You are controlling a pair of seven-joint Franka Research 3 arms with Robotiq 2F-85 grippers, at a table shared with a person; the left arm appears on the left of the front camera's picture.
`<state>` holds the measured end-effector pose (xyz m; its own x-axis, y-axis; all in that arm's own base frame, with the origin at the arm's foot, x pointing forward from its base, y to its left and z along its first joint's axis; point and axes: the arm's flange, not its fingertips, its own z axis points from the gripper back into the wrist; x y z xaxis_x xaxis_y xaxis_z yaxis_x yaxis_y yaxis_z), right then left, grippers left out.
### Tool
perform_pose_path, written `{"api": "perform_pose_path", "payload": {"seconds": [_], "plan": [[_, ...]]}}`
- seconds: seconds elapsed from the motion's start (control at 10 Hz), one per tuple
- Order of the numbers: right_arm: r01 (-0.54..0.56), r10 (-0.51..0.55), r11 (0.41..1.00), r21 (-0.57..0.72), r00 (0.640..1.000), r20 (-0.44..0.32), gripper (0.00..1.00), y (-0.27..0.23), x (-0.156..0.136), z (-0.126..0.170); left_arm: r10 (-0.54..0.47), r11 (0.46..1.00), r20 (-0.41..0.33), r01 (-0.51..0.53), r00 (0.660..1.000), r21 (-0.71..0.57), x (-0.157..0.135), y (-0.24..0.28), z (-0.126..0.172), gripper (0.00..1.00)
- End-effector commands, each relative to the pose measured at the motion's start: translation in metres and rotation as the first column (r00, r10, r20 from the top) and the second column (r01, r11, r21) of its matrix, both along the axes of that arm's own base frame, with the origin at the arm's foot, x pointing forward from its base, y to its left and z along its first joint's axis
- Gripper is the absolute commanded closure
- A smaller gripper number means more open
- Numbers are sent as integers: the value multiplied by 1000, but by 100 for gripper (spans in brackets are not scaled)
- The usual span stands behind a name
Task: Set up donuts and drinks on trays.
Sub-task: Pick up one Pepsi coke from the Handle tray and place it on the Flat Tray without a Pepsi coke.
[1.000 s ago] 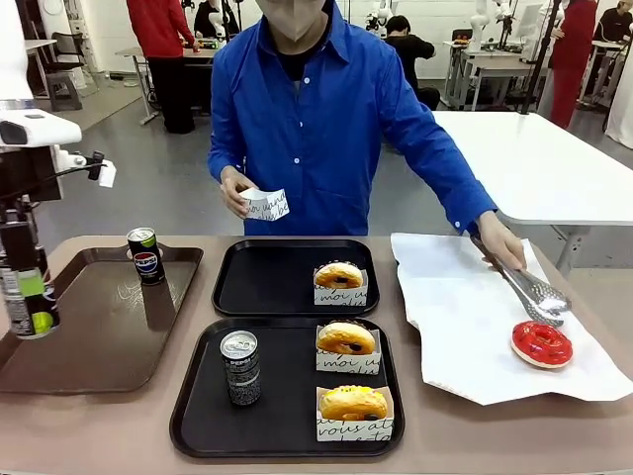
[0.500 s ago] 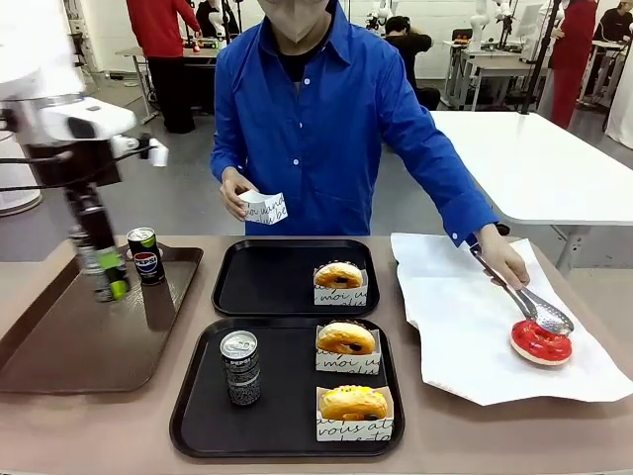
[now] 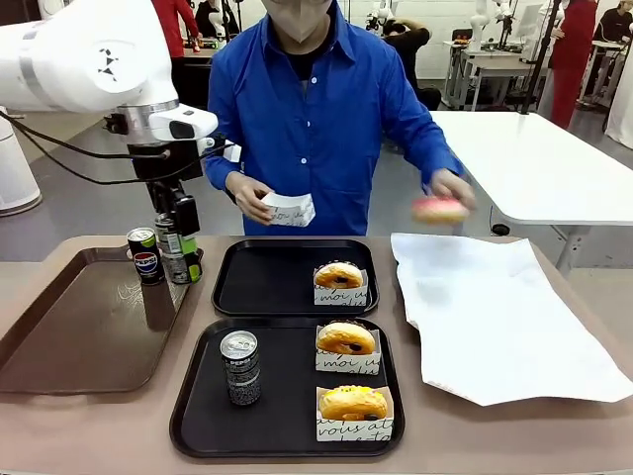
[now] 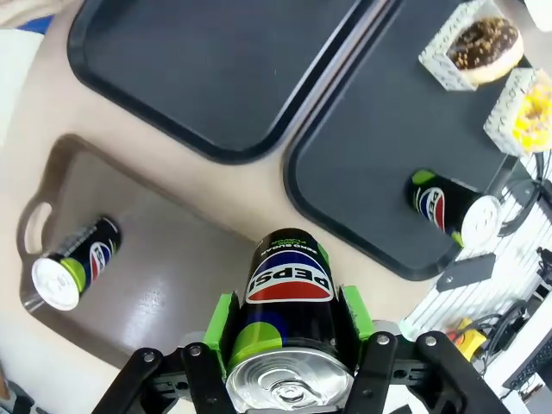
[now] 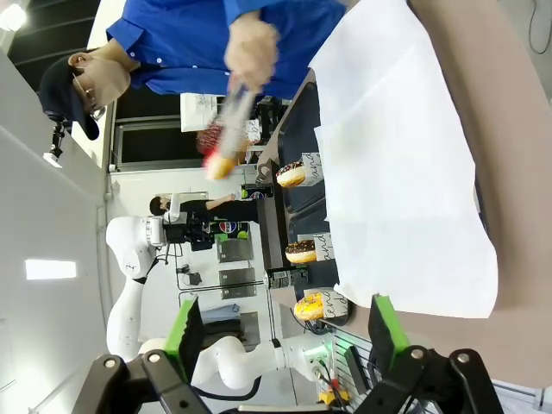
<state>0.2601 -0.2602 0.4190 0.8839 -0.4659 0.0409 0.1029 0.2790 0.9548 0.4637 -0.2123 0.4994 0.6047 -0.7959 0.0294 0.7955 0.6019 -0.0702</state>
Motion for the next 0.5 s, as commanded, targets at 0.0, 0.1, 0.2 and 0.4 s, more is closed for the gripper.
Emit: {"api": "perform_pose_path", "payload": {"seconds": [0.0,0.1,0.2,0.4], "plan": [[2,-2,1000,10,1000,21,0,-1,1,0,33,999,33,-31,999,-38,16,-13,6,41],[2,-2,1000,10,1000,21,0,-1,1,0,46,998,48,-43,998,-48,26,-20,-1,41],[2,-2,1000,10,1000,21,0,-1,1,0,72,996,73,-68,995,-55,32,-24,-8,41],[2,-2,1000,10,1000,21,0,-1,1,0,87,993,107,-78,990,-86,47,-32,-21,41]]}}
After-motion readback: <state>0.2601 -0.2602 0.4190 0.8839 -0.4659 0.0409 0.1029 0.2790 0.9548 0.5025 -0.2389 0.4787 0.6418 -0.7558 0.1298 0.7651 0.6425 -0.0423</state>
